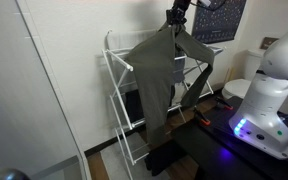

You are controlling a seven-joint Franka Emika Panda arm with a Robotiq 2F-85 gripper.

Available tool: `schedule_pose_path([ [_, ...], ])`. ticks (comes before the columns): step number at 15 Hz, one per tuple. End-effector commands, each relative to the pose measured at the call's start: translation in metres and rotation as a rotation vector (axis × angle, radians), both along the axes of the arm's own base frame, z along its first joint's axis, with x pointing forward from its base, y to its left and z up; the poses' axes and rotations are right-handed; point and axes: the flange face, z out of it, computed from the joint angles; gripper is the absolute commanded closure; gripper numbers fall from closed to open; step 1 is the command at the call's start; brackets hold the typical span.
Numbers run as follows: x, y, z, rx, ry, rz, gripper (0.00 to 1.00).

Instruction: Put the pants across all the bars of the drying rack

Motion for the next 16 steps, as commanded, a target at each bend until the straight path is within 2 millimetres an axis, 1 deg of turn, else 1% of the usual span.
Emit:
schedule_pose_path([
  [1, 0.004, 0.0, -0.003, -0.004, 0.134, 0.08, 0.98],
  [4, 0.009, -0.001, -0.013, -0.026, 0.223, 0.098, 0.98],
  [7, 0.017, -0.003, -0.028, -0.054, 0.295, 0.097, 0.98],
  [14, 0.035, -0.012, -0.073, -0.124, 0.468, 0.101, 0.98],
  [15, 0.036, -0.012, -0.076, -0.128, 0.478, 0.103, 0.66],
  [16, 0.038, -0.01, -0.076, -0.123, 0.471, 0.106, 0.65],
])
